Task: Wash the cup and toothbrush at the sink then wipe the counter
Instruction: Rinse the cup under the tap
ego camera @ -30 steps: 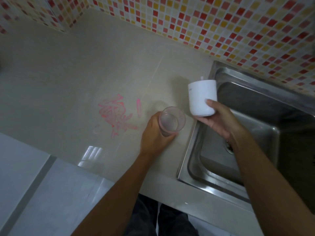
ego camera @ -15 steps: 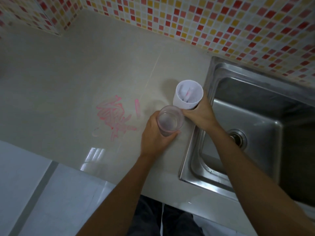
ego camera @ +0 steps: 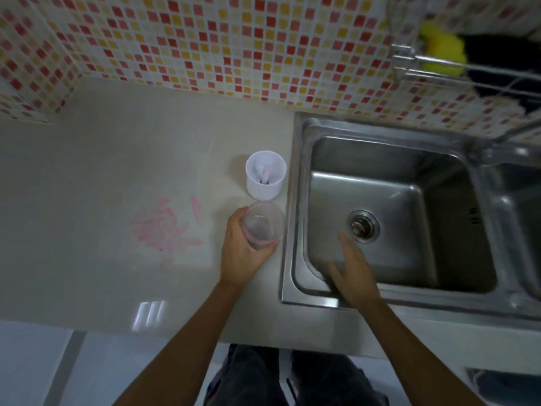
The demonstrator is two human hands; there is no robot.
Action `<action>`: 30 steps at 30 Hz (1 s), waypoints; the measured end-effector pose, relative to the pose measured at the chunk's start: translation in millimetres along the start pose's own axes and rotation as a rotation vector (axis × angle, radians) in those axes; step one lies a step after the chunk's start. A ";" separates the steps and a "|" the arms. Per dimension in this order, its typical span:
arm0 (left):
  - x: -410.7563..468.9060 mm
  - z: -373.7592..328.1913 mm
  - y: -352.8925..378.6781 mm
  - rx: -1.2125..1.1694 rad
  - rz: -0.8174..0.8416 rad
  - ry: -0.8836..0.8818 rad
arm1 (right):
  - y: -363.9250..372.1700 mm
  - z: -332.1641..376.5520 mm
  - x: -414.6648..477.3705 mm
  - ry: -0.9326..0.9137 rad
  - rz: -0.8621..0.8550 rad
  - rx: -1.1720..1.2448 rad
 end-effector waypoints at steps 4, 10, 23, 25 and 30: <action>-16.0 -33.8 42.2 0.051 0.233 0.087 | -28.8 -65.2 -19.6 0.121 -0.041 -0.175; -31.2 -52.4 117.7 0.356 0.474 0.361 | -66.1 -116.2 -1.1 0.140 0.032 -0.427; -40.5 -79.5 194.5 1.146 0.567 1.032 | -77.6 -155.1 9.3 0.109 0.136 -0.515; -43.4 -86.0 200.3 1.222 0.552 1.125 | -77.7 -155.8 9.3 0.113 0.143 -0.517; -38.3 -87.9 211.9 1.287 0.448 1.229 | -79.6 -155.7 9.0 0.116 0.158 -0.505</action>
Point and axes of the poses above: each hand's wrist, its own x-axis towards the middle knuckle, its own y-axis out of the palm, z = x × y, the point moved 3 cm from there along x, towards the middle knuckle, and after that the axes turned 10 degrees about -z, right-handed, at the moved point
